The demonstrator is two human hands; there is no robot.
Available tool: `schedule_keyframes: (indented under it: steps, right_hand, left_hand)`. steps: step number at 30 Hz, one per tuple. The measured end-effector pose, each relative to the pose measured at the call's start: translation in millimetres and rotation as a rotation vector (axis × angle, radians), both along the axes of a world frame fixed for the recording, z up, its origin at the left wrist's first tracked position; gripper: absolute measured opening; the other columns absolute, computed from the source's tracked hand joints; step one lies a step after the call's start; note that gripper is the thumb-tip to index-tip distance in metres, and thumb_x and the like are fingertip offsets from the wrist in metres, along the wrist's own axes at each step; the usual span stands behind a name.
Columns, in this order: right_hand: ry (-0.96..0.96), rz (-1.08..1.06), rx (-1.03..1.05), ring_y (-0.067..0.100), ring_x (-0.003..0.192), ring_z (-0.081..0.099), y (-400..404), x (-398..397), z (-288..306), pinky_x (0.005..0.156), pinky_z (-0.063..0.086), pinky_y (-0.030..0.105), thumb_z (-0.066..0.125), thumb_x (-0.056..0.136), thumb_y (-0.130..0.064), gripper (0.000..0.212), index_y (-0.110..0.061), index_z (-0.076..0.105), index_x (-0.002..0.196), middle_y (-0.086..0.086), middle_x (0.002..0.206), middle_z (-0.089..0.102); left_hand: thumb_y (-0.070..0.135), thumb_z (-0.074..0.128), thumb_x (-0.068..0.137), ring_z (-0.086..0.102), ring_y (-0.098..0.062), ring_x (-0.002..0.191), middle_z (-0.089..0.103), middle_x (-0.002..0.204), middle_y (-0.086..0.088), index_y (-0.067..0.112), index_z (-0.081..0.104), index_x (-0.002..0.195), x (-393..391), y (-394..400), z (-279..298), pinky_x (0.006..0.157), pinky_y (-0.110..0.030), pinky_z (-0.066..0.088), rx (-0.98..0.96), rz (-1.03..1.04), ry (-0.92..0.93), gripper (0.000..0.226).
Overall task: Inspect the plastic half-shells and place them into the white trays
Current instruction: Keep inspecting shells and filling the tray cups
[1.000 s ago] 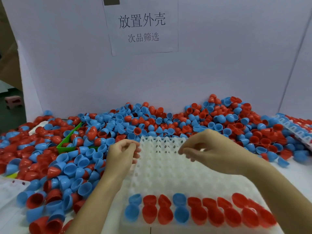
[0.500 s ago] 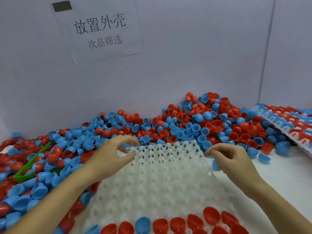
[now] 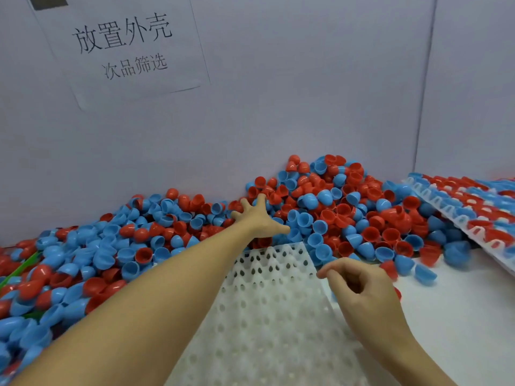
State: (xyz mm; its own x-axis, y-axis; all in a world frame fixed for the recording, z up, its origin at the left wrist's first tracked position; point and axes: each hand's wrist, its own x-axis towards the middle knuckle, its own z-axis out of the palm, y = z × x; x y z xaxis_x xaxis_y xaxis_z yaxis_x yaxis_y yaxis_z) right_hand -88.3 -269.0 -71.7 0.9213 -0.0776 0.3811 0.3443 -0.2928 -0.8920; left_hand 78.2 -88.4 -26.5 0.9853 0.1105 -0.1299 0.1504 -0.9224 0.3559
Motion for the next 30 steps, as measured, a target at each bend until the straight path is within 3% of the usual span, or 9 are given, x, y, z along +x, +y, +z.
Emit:
schedule_keyframes:
  steps: [4,8,14,17,20,23,26,30]
  right_hand:
    - [0.004,-0.007,-0.010,0.006,0.049,0.047,1,2,-3,0.047,0.037,0.019,0.061,0.089,-0.003,0.032,-0.026,0.074,0.072,0.008,0.063,0.064]
    - [0.010,-0.009,-0.023,0.010,0.051,0.050,0,4,-4,0.048,0.039,0.020,0.061,0.090,-0.005,0.033,-0.029,0.074,0.072,0.005,0.063,0.065]
    - [0.023,-0.020,-0.043,0.015,0.054,0.052,0,5,-6,0.048,0.039,0.021,0.061,0.090,-0.004,0.033,-0.029,0.075,0.073,0.006,0.064,0.066]
    - [0.037,-0.024,-0.035,0.018,0.057,0.054,1,5,-5,0.048,0.041,0.025,0.061,0.090,-0.003,0.034,-0.029,0.074,0.072,0.005,0.065,0.066]
    - [0.045,-0.025,-0.037,0.020,0.064,0.059,1,4,-5,0.056,0.048,0.032,0.062,0.090,-0.002,0.035,-0.029,0.074,0.072,0.004,0.069,0.069]
    - [0.035,-0.020,-0.040,0.012,0.055,0.054,-1,3,-2,0.049,0.042,0.022,0.062,0.090,-0.002,0.034,-0.028,0.074,0.072,0.004,0.065,0.067]
    - [0.027,-0.028,-0.027,0.011,0.054,0.053,-3,2,0,0.048,0.041,0.019,0.061,0.090,-0.002,0.035,-0.029,0.074,0.072,0.003,0.064,0.066]
    - [0.029,-0.014,-0.022,0.006,0.052,0.050,-3,1,2,0.048,0.039,0.017,0.061,0.090,-0.002,0.034,-0.028,0.074,0.072,0.005,0.063,0.065]
  left_hand:
    - [0.058,0.075,0.077,0.003,-0.053,0.145,-0.008,0.163,-0.018,0.032,-0.008,0.157,12,-11,-3,0.113,-0.064,0.025,0.071,0.129,0.031,0.118]
    - [0.055,0.080,0.073,0.020,-0.053,0.137,0.008,0.155,-0.017,0.035,0.006,0.155,18,-17,-1,0.104,-0.062,0.038,0.053,0.210,0.021,0.112]
    - [0.043,0.079,0.080,0.028,-0.051,0.135,0.008,0.154,-0.019,0.042,0.007,0.155,21,3,-2,0.104,-0.058,0.044,0.045,0.150,0.028,0.104]
    - [0.040,0.080,0.080,0.041,-0.047,0.124,0.018,0.148,-0.020,0.043,0.010,0.154,20,3,-4,0.092,-0.050,0.052,0.065,0.158,0.018,0.102]
    - [0.039,0.075,0.083,0.042,-0.044,0.122,0.026,0.144,-0.015,0.041,0.024,0.149,19,0,-14,0.078,-0.045,0.047,0.061,0.169,-0.107,0.083]
    - [0.043,0.071,0.086,0.041,-0.042,0.125,0.029,0.145,-0.013,0.041,0.029,0.146,20,5,-24,0.072,-0.040,0.042,0.101,0.162,-0.209,0.074]
    - [0.043,0.067,0.089,0.041,-0.044,0.127,0.032,0.146,-0.015,0.041,0.028,0.148,26,13,-22,0.077,-0.041,0.042,0.084,0.129,-0.219,0.071]
    - [0.041,0.065,0.091,0.042,-0.044,0.130,0.032,0.149,-0.017,0.039,0.023,0.153,29,26,-13,0.102,-0.048,0.047,-0.024,0.098,-0.178,0.076]
